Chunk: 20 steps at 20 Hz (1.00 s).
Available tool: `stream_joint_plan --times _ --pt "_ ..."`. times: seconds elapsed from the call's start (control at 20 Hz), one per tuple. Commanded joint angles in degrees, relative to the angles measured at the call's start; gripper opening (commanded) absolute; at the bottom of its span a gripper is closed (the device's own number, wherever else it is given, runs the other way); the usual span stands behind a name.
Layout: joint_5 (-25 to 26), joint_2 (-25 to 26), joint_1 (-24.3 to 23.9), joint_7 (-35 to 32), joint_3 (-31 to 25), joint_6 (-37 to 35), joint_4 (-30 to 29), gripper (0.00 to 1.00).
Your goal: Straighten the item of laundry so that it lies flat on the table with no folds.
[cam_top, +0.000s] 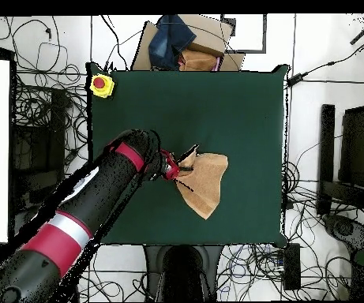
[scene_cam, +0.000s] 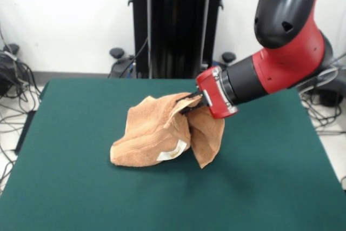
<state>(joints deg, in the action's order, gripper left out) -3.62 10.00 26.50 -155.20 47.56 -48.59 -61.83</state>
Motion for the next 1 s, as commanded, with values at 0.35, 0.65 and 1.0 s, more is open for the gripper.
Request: stream_joint_plan --times 0.35,0.65,1.0 --pt "-2.2 5.1 0.3 -17.3 2.1 -2.2 -1.4 0.0" --pt "-2.9 5.5 0.8 -17.5 2.6 -1.7 -2.0 1.0" --pt "-3.9 6.0 0.9 -17.5 3.1 -2.4 -1.8 1.0"
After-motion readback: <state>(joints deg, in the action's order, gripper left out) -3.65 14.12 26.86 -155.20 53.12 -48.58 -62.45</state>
